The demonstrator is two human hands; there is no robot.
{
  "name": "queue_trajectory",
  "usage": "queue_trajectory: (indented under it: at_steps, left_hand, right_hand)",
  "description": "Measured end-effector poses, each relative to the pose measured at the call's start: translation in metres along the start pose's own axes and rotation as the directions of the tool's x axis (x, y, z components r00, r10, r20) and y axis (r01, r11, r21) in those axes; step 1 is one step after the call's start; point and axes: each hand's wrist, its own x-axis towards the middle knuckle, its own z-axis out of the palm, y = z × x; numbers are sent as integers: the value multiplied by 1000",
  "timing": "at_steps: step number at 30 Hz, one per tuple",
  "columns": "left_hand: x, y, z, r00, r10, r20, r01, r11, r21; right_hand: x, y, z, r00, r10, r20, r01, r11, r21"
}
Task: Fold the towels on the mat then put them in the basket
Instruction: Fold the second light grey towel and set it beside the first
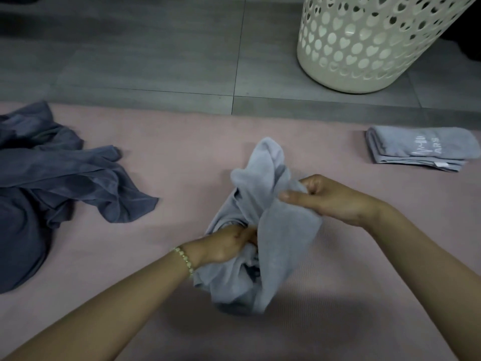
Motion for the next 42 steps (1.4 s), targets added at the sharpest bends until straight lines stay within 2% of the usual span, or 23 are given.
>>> queue_trajectory:
  at_steps: [1,2,3,4,5,6,10,16,19,23,26,30,32,37,42]
  left_hand:
    - [-1,-4,-4,987,-19,-157,8,997,-73]
    - [-1,-10,-9,935,-68,-349,25,992,-128]
    - [-1,-16,-14,842,-135,-523,48,983,-177]
    - [0,-20,-19,744,-202,-637,72,972,-223]
    - [3,-23,-21,683,-258,-683,88,958,-274]
    - [7,-26,-23,667,-298,-683,96,943,-318]
    - [28,-26,-26,706,-362,-609,99,901,-422]
    - [51,-29,-32,665,-383,-640,53,880,-472]
    - [47,-19,-35,652,-371,-661,-72,838,-542]
    - [24,12,-43,669,-289,-685,-271,763,-587]
    - [-8,52,-60,697,-167,-698,-382,737,-558]
    - [-68,128,-94,714,-39,-699,-432,761,-484]
    - [-100,169,-105,701,13,-713,-473,756,-452]
    - [-182,259,-115,684,172,-709,-545,767,-339]
    - [-266,327,-96,695,332,-638,-592,768,-245]
  right_hand:
    - [6,2,6,1000,0,-18,-1,998,-66]
    - [12,4,11,999,-12,-33,8,993,-121]
    - [18,8,16,999,-24,-32,18,985,-170]
    - [24,13,20,999,-23,-30,17,977,-211]
    - [30,19,24,999,-18,-32,10,971,-238]
    - [35,24,26,999,-8,-43,-3,969,-248]
    - [53,41,31,987,-33,-154,-11,962,-272]
    - [52,53,29,975,-79,-209,18,960,-279]
    - [46,54,29,945,-76,-319,-2,972,-237]
    - [22,43,30,886,-61,-460,71,997,3]
    - [-10,7,28,885,-80,-459,162,976,142]
    - [-66,-81,21,887,-214,-409,228,974,-15]
    - [-99,-131,23,871,-301,-388,295,953,-77]
    - [-178,-241,45,808,-512,-292,451,856,-253]
    - [-247,-302,79,689,-660,-300,587,751,-302]
